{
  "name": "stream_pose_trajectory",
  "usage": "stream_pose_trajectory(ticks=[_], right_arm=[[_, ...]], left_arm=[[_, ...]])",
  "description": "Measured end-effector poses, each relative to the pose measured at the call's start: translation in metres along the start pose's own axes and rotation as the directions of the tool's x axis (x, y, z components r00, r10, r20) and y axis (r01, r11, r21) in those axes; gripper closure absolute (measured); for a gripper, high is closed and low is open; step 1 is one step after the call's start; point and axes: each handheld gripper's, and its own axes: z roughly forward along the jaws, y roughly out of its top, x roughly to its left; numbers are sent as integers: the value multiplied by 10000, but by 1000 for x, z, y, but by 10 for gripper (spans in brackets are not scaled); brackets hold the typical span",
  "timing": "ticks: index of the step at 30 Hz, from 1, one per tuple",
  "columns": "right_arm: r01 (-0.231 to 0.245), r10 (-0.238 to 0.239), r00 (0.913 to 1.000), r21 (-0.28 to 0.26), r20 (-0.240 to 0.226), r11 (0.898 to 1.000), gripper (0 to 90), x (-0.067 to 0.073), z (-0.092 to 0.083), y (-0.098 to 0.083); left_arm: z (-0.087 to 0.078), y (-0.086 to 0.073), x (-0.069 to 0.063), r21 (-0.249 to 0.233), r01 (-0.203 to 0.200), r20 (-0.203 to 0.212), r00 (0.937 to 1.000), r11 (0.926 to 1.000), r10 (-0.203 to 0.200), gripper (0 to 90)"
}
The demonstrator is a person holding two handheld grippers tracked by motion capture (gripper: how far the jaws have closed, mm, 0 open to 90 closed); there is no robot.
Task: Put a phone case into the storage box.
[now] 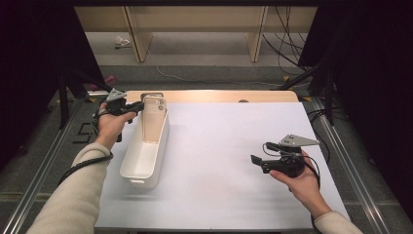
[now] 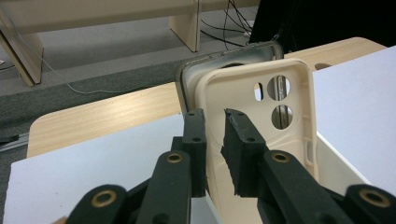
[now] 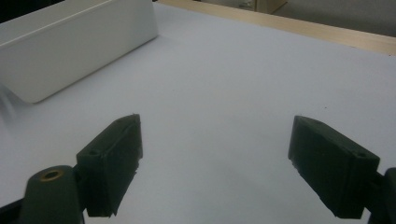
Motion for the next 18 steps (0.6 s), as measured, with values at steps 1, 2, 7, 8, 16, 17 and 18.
stream_pose_trajectory(ticks=[1,2,7,8,16,17,18], right_arm=[[-5,5,10000,-7,6,10000,184,0,0,0],[-6,6,10000,-7,3,10000,184,0,0,0],[-6,6,10000,-6,-6,10000,184,0,0,0],[-8,8,10000,-8,-4,10000,184,0,0,0],[34,-34,10000,26,22,10000,184,0,1,0],[36,-37,10000,32,31,10000,185,0,1,-1],[36,-36,10000,31,39,10000,184,0,1,-1]], left_arm=[[0,0,0,2,-16,-11,10000,10000,16,776],[0,0,-1,-5,-28,4,10000,10000,28,773],[-3,1,-4,-7,-121,37,9999,9999,121,729],[-5,1,-5,-4,-68,38,10000,10000,68,710],[-15,7,-14,132,250,142,9996,9996,-252,464],[-16,8,-16,160,239,118,9996,9996,-240,420],[-18,8,-17,237,190,71,9998,9995,-192,381]])
